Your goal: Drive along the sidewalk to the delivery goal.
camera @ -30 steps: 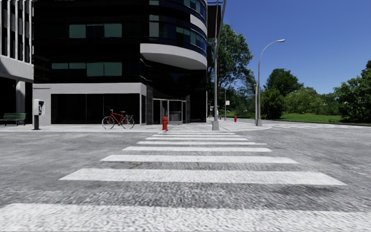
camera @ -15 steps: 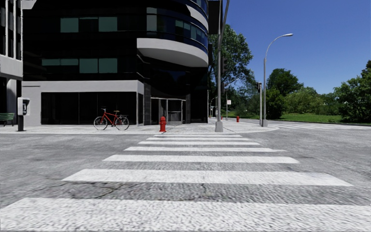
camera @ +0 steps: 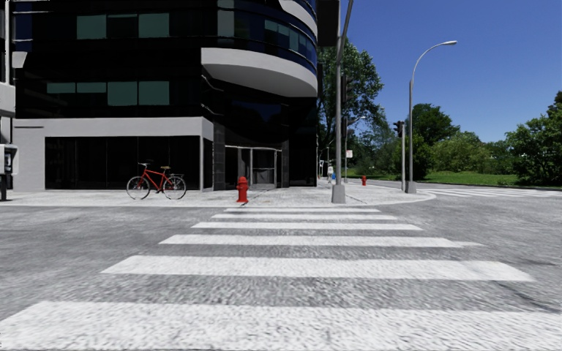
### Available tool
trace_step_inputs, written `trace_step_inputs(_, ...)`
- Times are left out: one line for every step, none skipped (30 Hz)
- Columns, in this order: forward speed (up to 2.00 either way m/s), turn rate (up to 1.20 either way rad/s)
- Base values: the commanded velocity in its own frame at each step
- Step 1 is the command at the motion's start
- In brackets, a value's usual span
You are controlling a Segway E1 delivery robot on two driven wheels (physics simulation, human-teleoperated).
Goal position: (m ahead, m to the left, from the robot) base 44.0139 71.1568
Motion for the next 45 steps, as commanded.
trace_step_inputs(2.00, 0.00)
trace_step_inputs(2.00, 0.00)
trace_step_inputs(2.00, 0.00)
trace_step_inputs(2.00, 0.00)
trace_step_inputs(2.00, 0.00)
trace_step_inputs(2.00, 0.00)
trace_step_inputs(2.00, 0.00)
trace_step_inputs(2.00, 0.00)
trace_step_inputs(2.00, 0.00)
trace_step_inputs(2.00, 0.00)
trace_step_inputs(2.00, 0.00)
trace_step_inputs(2.00, 0.00)
trace_step_inputs(2.00, 0.00)
trace_step_inputs(2.00, 0.00)
trace_step_inputs(2.00, 0.00)
trace_step_inputs(2.00, 0.00)
trace_step_inputs(2.00, 0.00)
trace_step_inputs(2.00, 0.00)
trace_step_inputs(2.00, 0.00)
trace_step_inputs(2.00, 0.00)
trace_step_inputs(2.00, 0.00)
trace_step_inputs(2.00, 0.00)
trace_step_inputs(2.00, 0.00)
trace_step_inputs(2.00, 0.00)
trace_step_inputs(2.00, 0.00)
trace_step_inputs(2.00, 0.00)
trace_step_inputs(2.00, 0.00)
trace_step_inputs(2.00, 0.00)
trace_step_inputs(2.00, 0.00)
trace_step_inputs(2.00, 0.00)
trace_step_inputs(2.00, 0.00)
trace_step_inputs(2.00, 0.00)
trace_step_inputs(2.00, 0.00)
trace_step_inputs(2.00, 0.00)
trace_step_inputs(2.00, 0.00)
trace_step_inputs(2.00, 0.00)
trace_step_inputs(2.00, 0.00)
trace_step_inputs(2.00, 0.00)
trace_step_inputs(2.00, 0.00)
trace_step_inputs(2.00, 0.00)
trace_step_inputs(2.00, 0.00)
trace_step_inputs(2.00, 0.00)
trace_step_inputs(2.00, 0.00)
trace_step_inputs(2.00, 0.00)
trace_step_inputs(2.00, 0.00)
